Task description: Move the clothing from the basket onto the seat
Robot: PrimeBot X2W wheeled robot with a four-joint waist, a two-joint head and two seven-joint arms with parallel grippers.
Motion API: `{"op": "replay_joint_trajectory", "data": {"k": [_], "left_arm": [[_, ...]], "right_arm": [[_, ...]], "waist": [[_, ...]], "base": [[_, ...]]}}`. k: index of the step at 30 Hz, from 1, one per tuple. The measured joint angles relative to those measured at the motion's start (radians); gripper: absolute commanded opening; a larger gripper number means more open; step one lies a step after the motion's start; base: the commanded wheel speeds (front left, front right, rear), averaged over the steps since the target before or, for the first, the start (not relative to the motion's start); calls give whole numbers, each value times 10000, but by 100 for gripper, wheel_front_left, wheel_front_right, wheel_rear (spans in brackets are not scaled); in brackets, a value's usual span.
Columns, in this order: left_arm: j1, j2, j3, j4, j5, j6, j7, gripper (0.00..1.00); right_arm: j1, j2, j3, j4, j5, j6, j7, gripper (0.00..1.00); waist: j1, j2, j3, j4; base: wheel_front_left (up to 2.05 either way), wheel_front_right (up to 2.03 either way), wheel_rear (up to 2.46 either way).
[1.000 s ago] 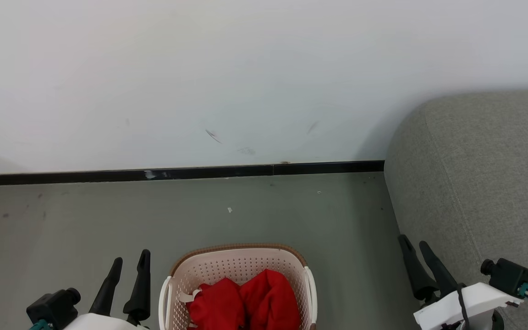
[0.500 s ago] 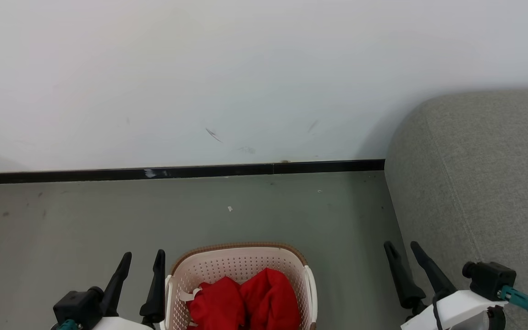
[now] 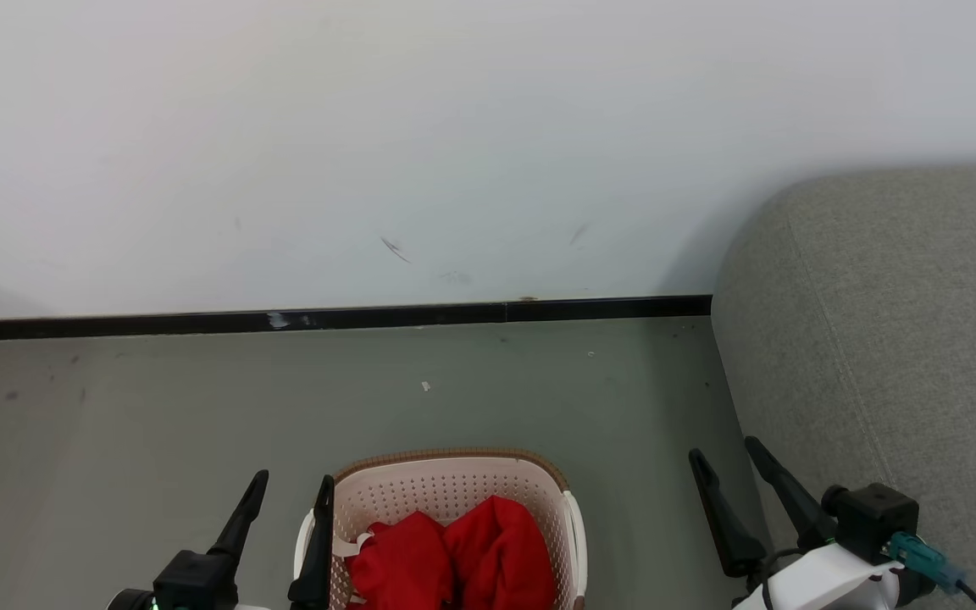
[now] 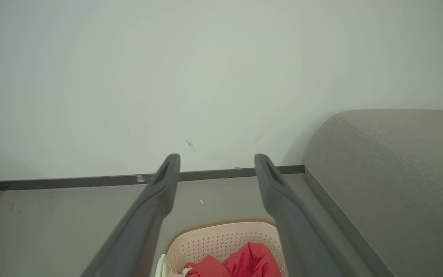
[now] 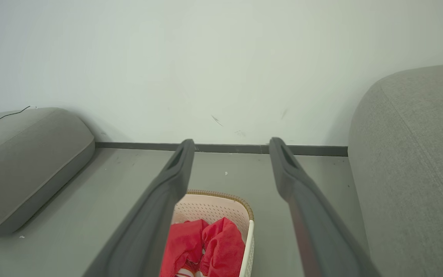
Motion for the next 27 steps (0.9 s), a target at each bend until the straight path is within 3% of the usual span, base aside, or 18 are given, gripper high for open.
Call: {"op": "replay_joint_trajectory", "data": {"k": [9, 27], "left_arm": [[1, 0, -199, 84, 1078, 148, -332, 100], [1, -50, 123, 288, 771, 207, -332, 100]], "right_arm": [[12, -8, 217, -123, -1373, 2, -293, 100], [248, -13, -157, -190, -1264, 2, -293, 100]], "waist": [[0, 0, -50, -17], [-2, 0, -114, -75]], "base": [[0, 0, 0], [0, 0, 0]]}}
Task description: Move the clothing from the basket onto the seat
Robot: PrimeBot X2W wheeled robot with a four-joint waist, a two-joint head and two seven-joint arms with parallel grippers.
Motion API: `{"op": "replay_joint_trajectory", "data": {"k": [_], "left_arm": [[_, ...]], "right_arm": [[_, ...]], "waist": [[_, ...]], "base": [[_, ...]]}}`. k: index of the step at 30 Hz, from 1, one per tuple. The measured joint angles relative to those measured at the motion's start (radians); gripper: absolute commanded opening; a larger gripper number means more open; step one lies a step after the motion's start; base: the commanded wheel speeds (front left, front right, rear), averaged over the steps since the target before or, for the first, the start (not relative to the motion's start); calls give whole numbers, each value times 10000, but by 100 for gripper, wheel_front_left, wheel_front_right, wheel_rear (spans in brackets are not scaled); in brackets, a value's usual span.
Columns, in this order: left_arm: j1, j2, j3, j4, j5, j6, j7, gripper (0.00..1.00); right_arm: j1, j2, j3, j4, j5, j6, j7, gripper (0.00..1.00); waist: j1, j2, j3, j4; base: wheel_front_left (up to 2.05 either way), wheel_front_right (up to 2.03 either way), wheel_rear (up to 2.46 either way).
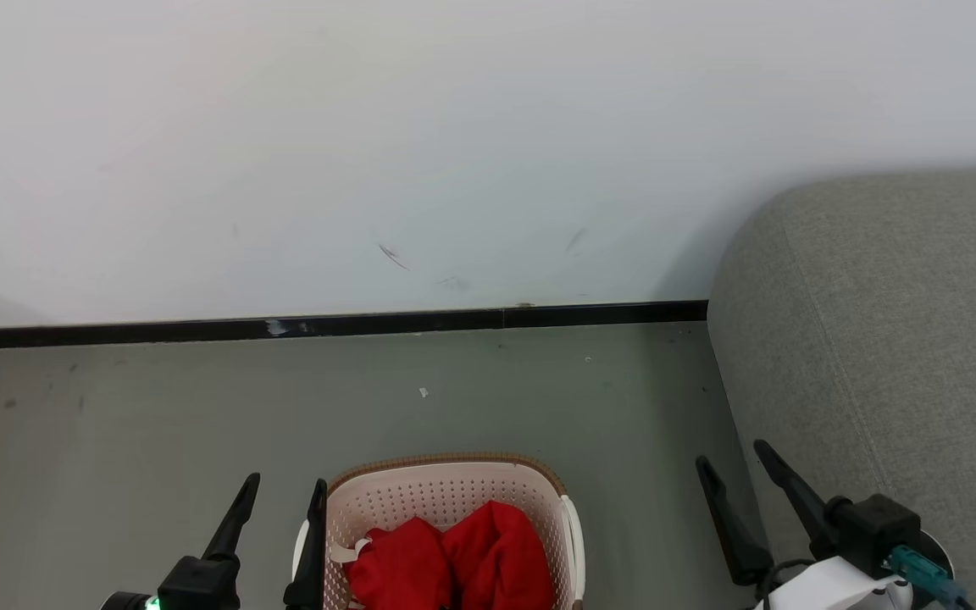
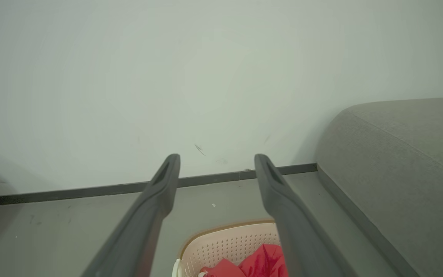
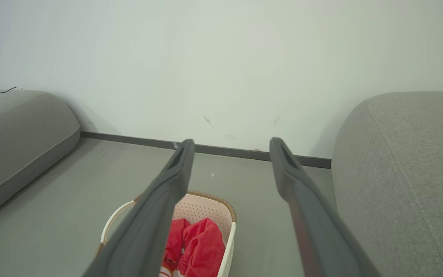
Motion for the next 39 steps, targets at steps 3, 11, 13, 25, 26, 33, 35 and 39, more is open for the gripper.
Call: {"op": "replay_joint_trajectory", "data": {"k": [3, 11, 13, 25, 26, 33, 35, 39], "left_arm": [[0, -2, 17, 0, -13, 0, 0, 100], [-1, -17, 63, 0, -13, -2, 0, 100], [-1, -23, 92, 0, -13, -2, 0, 100], [-2, -42, 151, 8, -13, -2, 0, 100], [-2, -44, 155, 8, -13, -2, 0, 100], [-31, -44, 184, 38, -13, -19, 0, 100], [-83, -6, 178, 65, 4, -63, 0, 100], [-255, 88, 146, 163, 46, -107, 0, 100]], "right_arm": [[0, -4, -153, -6, 134, 0, 0, 100], [0, -2, -242, -19, 203, 0, 0, 100], [0, -2, -257, -21, 203, 0, 0, 100], [1, -2, -236, -52, 203, 0, 0, 100], [1, -2, -236, -58, 203, 0, 0, 100], [0, -2, -247, -174, 215, 0, 0, 100], [0, -2, -276, -267, 228, 0, -2, 100], [10, -2, -347, -443, 297, 0, -13, 100]], "waist": [[0, 0, 10, -5], [0, 0, 36, -11], [0, 0, 42, -11], [-1, 0, 94, 1], [-1, 0, 104, 3], [-1, 0, 204, 10], [-2, 0, 241, 10], [-1, 0, 333, 5]], "base": [[0, 0, 0], [0, 0, 0], [0, 0, 0], [0, 0, 0], [0, 0, 0], [0, 0, 0], [0, 0, 0], [0, 0, 0]]}}
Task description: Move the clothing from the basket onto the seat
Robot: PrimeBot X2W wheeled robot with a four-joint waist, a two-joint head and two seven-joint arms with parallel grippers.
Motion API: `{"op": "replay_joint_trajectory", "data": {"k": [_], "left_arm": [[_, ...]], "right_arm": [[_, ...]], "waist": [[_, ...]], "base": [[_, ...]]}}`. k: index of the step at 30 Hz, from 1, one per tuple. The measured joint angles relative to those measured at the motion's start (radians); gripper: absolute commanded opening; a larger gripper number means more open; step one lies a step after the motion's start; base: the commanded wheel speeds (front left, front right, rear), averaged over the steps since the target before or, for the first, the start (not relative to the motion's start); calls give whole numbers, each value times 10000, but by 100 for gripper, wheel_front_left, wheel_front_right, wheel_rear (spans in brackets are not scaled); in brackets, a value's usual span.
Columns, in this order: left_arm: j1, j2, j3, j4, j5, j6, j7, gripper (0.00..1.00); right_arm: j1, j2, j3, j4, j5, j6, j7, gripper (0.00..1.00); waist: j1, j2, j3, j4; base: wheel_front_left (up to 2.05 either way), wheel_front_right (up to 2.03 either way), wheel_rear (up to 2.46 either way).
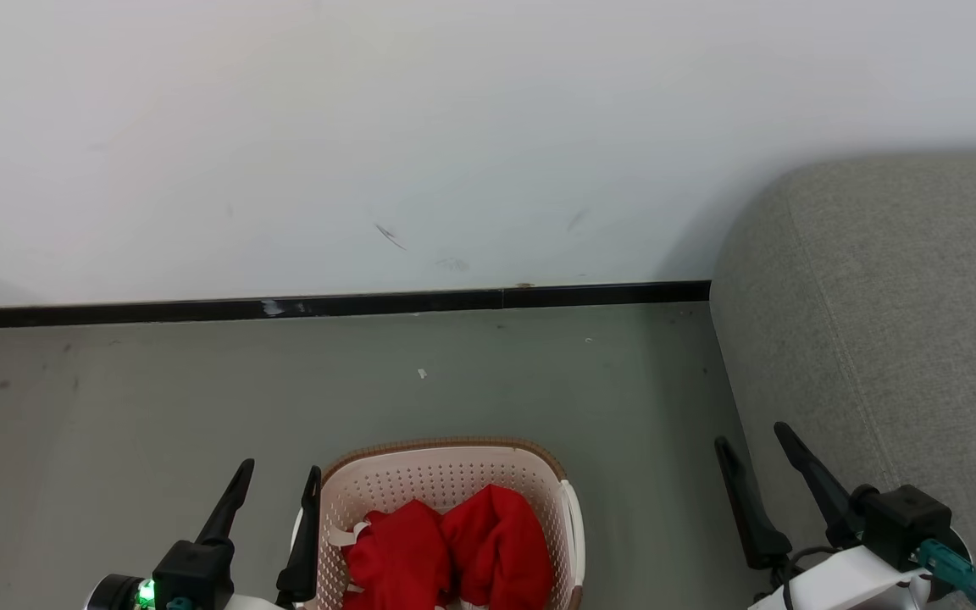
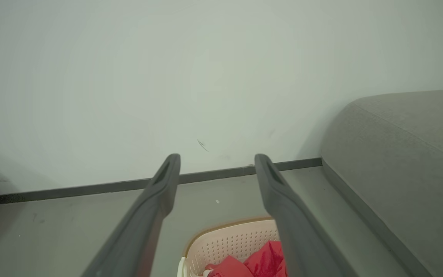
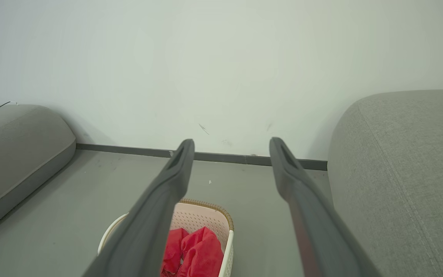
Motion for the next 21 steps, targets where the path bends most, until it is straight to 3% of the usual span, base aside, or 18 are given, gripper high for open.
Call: {"op": "replay_joint_trajectory", "data": {"k": [21], "left_arm": [[-1123, 79, -941, 2004, 449, -535, 198, 100]], "right_arm": [[580, 17, -995, -1070, -107, 0, -2, 100]], "waist": [[0, 0, 1101, -144]], "base": [[0, 0, 0]]}}
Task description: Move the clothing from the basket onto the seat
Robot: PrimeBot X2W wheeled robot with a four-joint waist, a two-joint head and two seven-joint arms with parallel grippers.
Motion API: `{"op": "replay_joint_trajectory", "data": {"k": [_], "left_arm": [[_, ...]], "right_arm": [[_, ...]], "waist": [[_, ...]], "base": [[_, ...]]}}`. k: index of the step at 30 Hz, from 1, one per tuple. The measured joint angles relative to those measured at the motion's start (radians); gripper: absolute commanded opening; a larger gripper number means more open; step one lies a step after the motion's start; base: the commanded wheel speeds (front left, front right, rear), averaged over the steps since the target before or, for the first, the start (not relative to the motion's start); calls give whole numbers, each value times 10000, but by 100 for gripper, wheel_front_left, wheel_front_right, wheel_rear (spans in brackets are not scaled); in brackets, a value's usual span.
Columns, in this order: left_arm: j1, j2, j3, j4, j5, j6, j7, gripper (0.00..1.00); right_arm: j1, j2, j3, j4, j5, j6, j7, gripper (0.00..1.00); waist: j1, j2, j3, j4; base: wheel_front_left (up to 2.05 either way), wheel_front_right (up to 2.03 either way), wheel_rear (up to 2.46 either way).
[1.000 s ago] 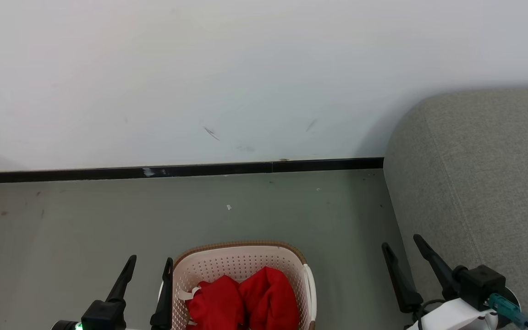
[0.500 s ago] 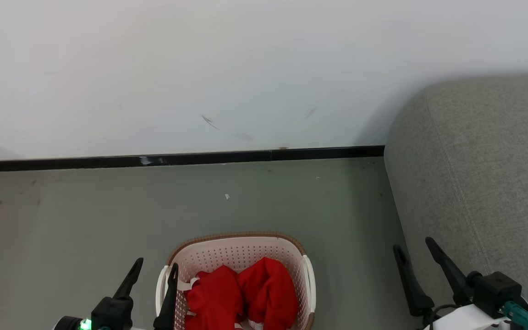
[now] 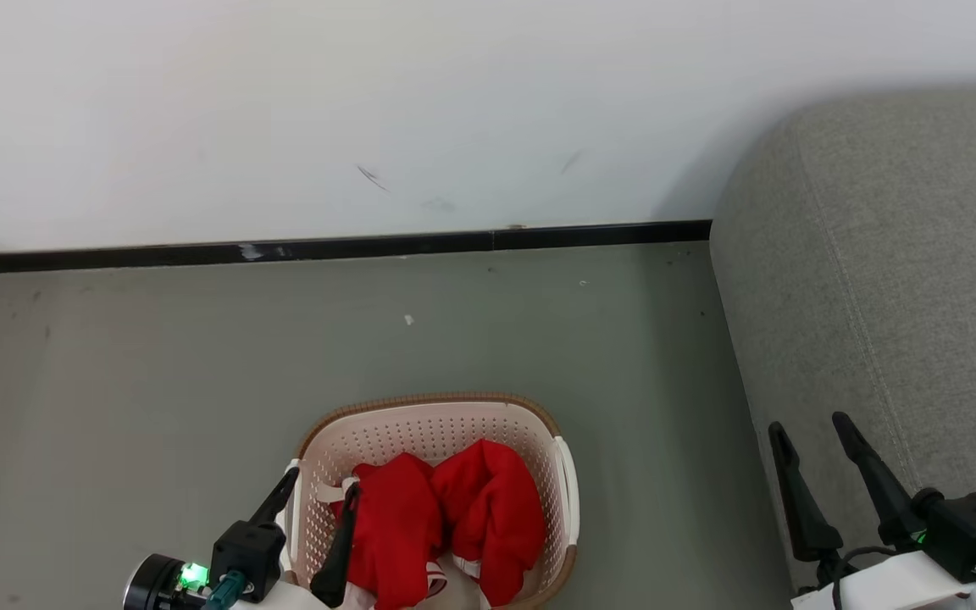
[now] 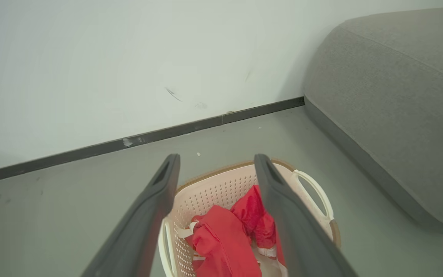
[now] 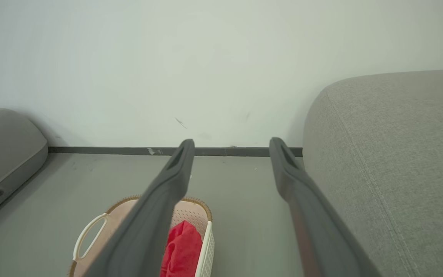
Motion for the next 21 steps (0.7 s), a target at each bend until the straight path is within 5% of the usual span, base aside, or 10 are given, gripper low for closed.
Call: {"op": "replay_joint_trajectory", "data": {"k": [21], "left_arm": [[-1811, -173, -734, 1889, 514, -247, 90, 100]], "right_arm": [[-475, 2, -470, -1350, 52, 0, -12, 100]], "waist": [[0, 0, 2107, -293]], "base": [[0, 0, 0]]}}
